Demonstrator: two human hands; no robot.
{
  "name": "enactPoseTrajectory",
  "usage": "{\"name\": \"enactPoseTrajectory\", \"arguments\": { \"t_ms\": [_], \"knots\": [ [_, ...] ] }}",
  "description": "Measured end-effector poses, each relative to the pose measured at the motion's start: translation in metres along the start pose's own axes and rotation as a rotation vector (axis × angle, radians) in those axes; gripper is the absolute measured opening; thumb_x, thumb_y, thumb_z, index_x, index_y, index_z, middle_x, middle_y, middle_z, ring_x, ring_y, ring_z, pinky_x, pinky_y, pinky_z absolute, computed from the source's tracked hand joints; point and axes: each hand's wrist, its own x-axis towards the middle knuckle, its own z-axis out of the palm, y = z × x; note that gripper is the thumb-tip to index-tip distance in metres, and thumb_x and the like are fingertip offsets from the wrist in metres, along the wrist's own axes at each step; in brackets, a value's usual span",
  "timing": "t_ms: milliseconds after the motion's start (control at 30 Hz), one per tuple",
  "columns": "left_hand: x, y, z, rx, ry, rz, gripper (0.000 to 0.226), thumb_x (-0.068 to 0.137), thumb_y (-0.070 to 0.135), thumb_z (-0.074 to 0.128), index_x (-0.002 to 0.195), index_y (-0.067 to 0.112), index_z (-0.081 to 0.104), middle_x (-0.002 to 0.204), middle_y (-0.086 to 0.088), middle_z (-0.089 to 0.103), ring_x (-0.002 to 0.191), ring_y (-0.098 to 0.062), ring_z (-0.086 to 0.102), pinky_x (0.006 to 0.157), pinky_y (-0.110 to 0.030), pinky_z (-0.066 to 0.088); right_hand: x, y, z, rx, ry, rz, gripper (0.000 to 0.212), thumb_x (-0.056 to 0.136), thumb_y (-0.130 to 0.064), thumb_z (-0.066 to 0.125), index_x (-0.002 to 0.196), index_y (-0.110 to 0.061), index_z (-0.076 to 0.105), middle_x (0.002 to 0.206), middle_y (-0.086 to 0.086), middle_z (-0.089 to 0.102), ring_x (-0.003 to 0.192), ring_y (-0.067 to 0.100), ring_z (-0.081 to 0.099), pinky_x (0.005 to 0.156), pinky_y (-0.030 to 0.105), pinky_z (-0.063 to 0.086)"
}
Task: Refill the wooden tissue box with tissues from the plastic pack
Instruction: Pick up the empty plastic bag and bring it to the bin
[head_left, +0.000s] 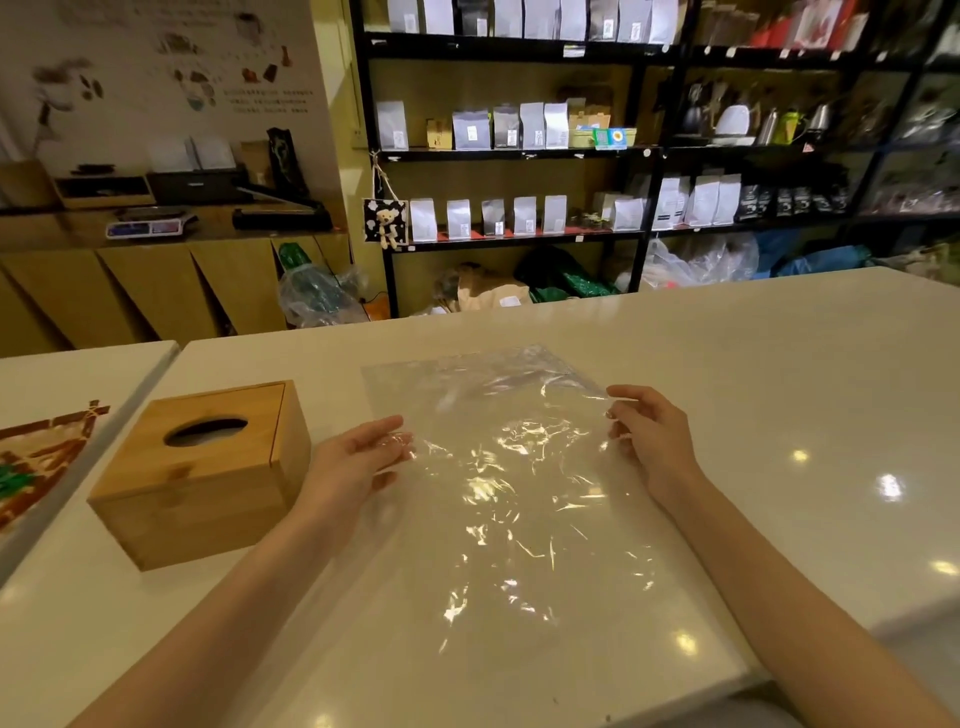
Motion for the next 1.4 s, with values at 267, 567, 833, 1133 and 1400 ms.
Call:
{"name": "enactPoseTrajectory", "arguments": {
  "t_ms": [267,567,833,1133,1400],
  "knots": [
    [0.012,0.010,-0.006,0.241,0.020,0.158,0.050,0.078,0.007,0.068,0.125,0.002,0.053,0.092,-0.003,0.065,0.085,-0.014,0.059,0.074,-0.022,0.048,0.000,-0.016,-0.009,0.115,-0.187,0.131,0.033,0.079,0.006,0.048,0.099,-0.007,0.070,0.066,0.001,0.054,0.055,0.011,0.049,0.049,0.017,0.040],
    [0.007,0.033,-0.007,0.608,0.243,0.482,0.028,0.081,0.016,0.066,0.108,0.008,0.066,0.093,-0.004,0.069,0.081,-0.010,0.058,0.069,-0.014,0.041,0.005,-0.049,-0.013,-0.519,-0.162,-0.294,0.014,0.074,-0.011,0.074,0.087,-0.017,0.075,0.080,0.001,0.063,0.081,0.016,0.056,0.070,0.016,0.043],
    [0.008,0.083,0.007,0.890,0.241,0.844,0.015,0.076,0.018,0.070,0.089,0.012,0.073,0.105,-0.005,0.054,0.102,-0.023,0.050,0.080,-0.030,0.040,-0.013,-0.100,0.009,-1.214,-0.152,-0.749,0.031,0.077,-0.022,0.067,0.107,-0.025,0.065,0.131,-0.001,0.056,0.129,0.022,0.039,0.113,0.045,0.013],
    [-0.005,0.125,0.001,0.697,0.300,0.830,0.069,0.072,0.040,0.069,0.134,0.023,0.042,0.141,-0.002,0.044,0.129,-0.020,0.037,0.099,-0.033,0.032,-0.037,-0.140,0.027,-0.708,-0.318,-0.622,0.009,0.082,-0.016,0.065,0.083,-0.021,0.073,0.071,-0.013,0.066,0.068,0.002,0.060,0.070,0.016,0.049],
    [0.022,0.102,-0.009,-0.156,-0.512,0.139,0.115,0.045,0.065,0.076,0.137,0.010,0.035,0.135,-0.017,0.051,0.123,-0.030,0.051,0.103,-0.040,0.043,-0.028,-0.151,0.016,-0.003,-0.297,-0.144,0.009,0.085,-0.011,0.060,0.082,-0.016,0.068,0.067,-0.002,0.074,0.059,0.010,0.065,0.055,0.022,0.049]
  ]
}}
